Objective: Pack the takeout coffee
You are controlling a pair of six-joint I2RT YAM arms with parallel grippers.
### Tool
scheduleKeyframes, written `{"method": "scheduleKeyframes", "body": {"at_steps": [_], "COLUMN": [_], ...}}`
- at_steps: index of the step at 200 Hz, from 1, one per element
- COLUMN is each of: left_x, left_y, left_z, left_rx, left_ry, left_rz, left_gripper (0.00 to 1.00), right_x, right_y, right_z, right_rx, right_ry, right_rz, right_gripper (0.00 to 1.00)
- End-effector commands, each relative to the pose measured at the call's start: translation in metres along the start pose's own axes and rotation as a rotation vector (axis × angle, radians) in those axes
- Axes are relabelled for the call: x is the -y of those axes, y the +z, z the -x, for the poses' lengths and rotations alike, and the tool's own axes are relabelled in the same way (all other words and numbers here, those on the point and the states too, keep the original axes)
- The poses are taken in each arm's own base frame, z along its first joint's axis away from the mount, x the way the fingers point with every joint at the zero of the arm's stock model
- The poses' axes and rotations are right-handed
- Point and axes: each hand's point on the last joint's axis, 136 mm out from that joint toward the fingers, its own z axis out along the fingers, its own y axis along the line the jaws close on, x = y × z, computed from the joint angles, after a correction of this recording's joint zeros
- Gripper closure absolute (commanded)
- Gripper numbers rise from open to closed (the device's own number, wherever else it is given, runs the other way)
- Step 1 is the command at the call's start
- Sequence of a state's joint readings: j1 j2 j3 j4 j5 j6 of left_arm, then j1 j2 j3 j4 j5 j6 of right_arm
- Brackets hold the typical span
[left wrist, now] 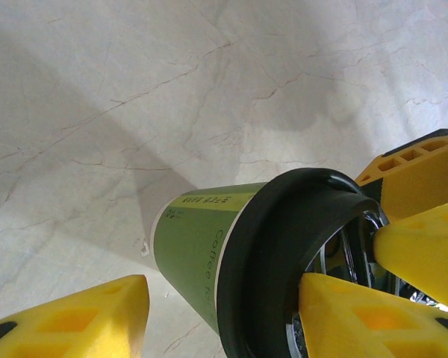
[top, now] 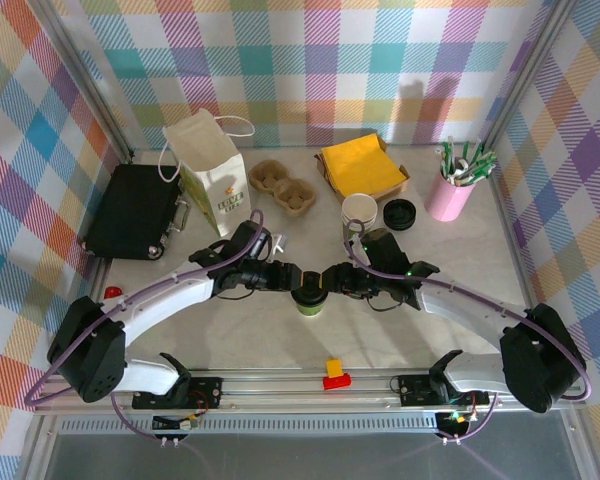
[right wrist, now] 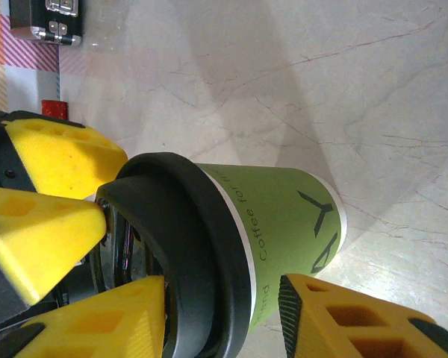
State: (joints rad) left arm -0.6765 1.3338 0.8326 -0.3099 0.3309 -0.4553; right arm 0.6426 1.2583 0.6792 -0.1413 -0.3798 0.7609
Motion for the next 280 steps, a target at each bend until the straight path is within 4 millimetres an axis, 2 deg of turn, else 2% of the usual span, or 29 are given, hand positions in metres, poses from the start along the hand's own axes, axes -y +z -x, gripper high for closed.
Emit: {"method": "scheduleKeyframes", "body": {"at_steps": [1, 68, 108, 127, 154, 195, 280], "left_x": [-0.050, -0.059, -0.076, -0.076, -0.062, -0.037, 0.007], "left_y": [0.014, 0.019, 0.026, 0.024, 0.023, 0.018, 0.002], "left_z": [-0.052, -0.067, -0.082, -0.086, -0.082, -0.060, -0.016], "left_rx": [-0.136, -0.153, -0.157, -0.147, -0.141, -0.111, -0.043], "left_ry": [-0.048, -0.042, -0.071, -0.064, -0.035, -0.005, 0.022], "left_rz": [0.183, 0.203, 0.237, 0.239, 0.220, 0.183, 0.107], "left_gripper": [0.46, 0.46, 0.50, 0.50, 0.50, 0.49, 0.43], "right_x": [0.035, 0.041, 0.042, 0.043, 0.040, 0.027, -0.007], "right_y": [0.000, 0.005, 0.003, 0.003, 0.003, -0.002, -0.024], "right_z": [-0.011, -0.017, -0.018, -0.018, -0.018, -0.012, 0.018], "right_rx": [-0.012, -0.019, -0.009, -0.005, -0.006, -0.002, 0.061], "right_ry": [0.080, 0.092, 0.088, 0.089, 0.081, 0.046, -0.039], "right_rz": [-0.140, -0.143, -0.145, -0.142, -0.134, -0.112, -0.119], "right_gripper": [0.57, 0.58, 0.57, 0.58, 0.57, 0.57, 0.50]}}
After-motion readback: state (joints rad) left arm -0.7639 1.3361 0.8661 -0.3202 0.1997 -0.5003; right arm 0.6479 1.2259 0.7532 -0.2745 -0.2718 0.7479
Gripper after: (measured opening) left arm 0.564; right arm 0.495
